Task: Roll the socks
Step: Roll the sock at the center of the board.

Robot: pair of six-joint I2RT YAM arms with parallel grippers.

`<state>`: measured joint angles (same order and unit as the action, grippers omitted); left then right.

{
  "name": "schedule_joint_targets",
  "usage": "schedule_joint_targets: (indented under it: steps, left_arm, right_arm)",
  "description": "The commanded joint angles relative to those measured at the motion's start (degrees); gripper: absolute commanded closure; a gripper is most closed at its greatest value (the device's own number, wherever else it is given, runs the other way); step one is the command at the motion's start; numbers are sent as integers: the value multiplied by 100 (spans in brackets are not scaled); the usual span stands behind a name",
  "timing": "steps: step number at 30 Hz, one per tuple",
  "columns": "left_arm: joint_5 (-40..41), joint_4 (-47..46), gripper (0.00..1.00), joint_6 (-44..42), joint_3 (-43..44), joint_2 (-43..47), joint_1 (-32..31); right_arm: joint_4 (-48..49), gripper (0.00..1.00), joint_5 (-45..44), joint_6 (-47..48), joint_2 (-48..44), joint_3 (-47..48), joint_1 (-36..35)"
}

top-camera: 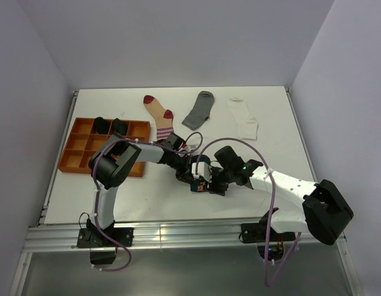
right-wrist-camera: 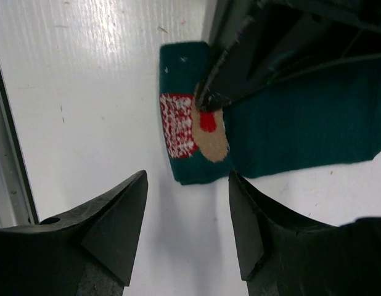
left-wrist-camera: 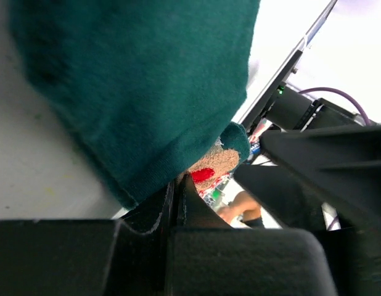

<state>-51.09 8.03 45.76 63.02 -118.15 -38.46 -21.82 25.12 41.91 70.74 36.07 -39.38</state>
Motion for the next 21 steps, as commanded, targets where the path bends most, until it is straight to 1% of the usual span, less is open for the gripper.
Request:
schedule_joint_targets:
  steps: [1,2,9,12,13,15,16,19,20,21]
  left_arm:
    - [372,638,100,-146,43,-305,5]
    - [363,664,100,-155,78,-314,5]
    - [345,779,100,-199,210,-358,31]
    - [337,788,100,-190,219,-323,49]
    - [328,788,100,-207,219,-314,49]
    - [337,814,100,-234,237,-271,66]
    - [337,805,99,-225,228,-261,75]
    - [371,569,92,-85,88,-95,128]
    - [346,446,90,-32,-43,-34,171]
    - [345,349,86,73,-106,98,198]
  right_arm:
    - [573,37,-534,133,-113,-100,-386]
    - [600,37,-596,142,-87,-109,-569]
    - [943,38,-1158,124,299,-163,-1221]
    - [926,45,-1334,72,651,-57,-1274]
    - [943,51,-1439,63,739,-48,-1274]
    - [1030,57,-1510,28,897,-74,-1274]
    - [1048,64,-1528,-51,924,-83,-1274]
    - [1014,77,-1493,-113,959,-74,-1205]
    - [953,78,-1258,-130,933,-57,-1143]
    - [726,78,-1125,-122,942,56,-1047]
